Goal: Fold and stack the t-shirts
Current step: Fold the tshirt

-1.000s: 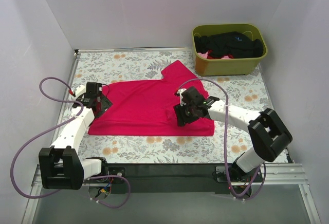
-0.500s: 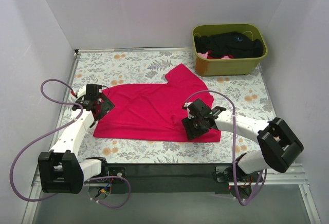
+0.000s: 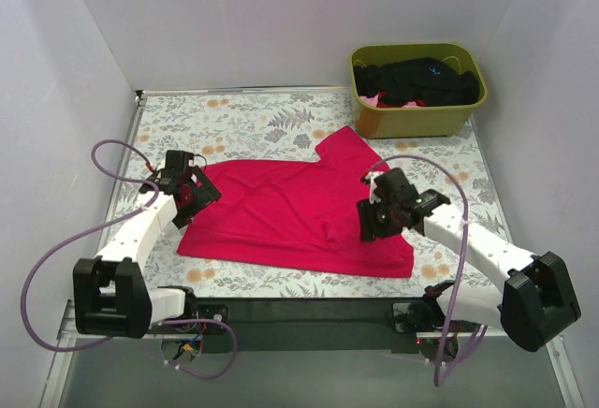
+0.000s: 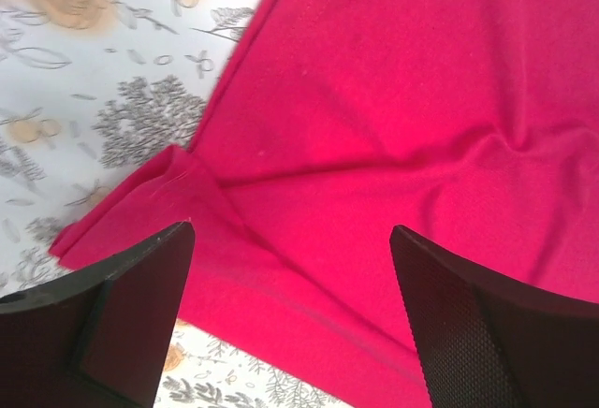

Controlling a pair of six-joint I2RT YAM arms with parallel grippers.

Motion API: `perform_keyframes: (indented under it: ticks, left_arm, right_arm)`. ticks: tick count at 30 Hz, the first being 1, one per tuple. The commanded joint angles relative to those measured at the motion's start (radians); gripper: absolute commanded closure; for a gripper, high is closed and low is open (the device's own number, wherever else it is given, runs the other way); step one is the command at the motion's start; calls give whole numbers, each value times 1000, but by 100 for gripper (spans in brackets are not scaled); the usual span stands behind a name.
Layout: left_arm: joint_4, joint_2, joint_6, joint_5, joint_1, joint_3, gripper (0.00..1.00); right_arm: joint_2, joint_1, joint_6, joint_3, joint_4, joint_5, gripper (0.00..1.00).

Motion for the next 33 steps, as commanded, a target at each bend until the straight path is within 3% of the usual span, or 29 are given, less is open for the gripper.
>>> perform_keyframes:
  ticks: [1, 6, 15, 23, 29, 33]
  left_arm:
    - [79, 87, 30, 84, -13, 45, 24]
    - [139, 250, 28, 58, -22, 108, 37]
    - [147, 387, -54, -16, -7, 40, 40]
    - [95, 212, -136, -19, 41, -149, 40]
    - [52, 82, -144, -13, 81, -209, 39]
    - [40, 32, -116, -11, 81, -191, 24]
  right_arm:
    - [34, -159, -86, 115, 95, 26, 54]
    - [178, -290, -111, 176, 203, -44, 58]
    - [252, -456, -33, 8, 294, -142, 60]
    - [134, -528, -7, -129, 200, -162, 59]
    - [24, -562, 18, -215, 159, -165, 57]
    - [-41, -563, 12, -223, 147, -169, 57]
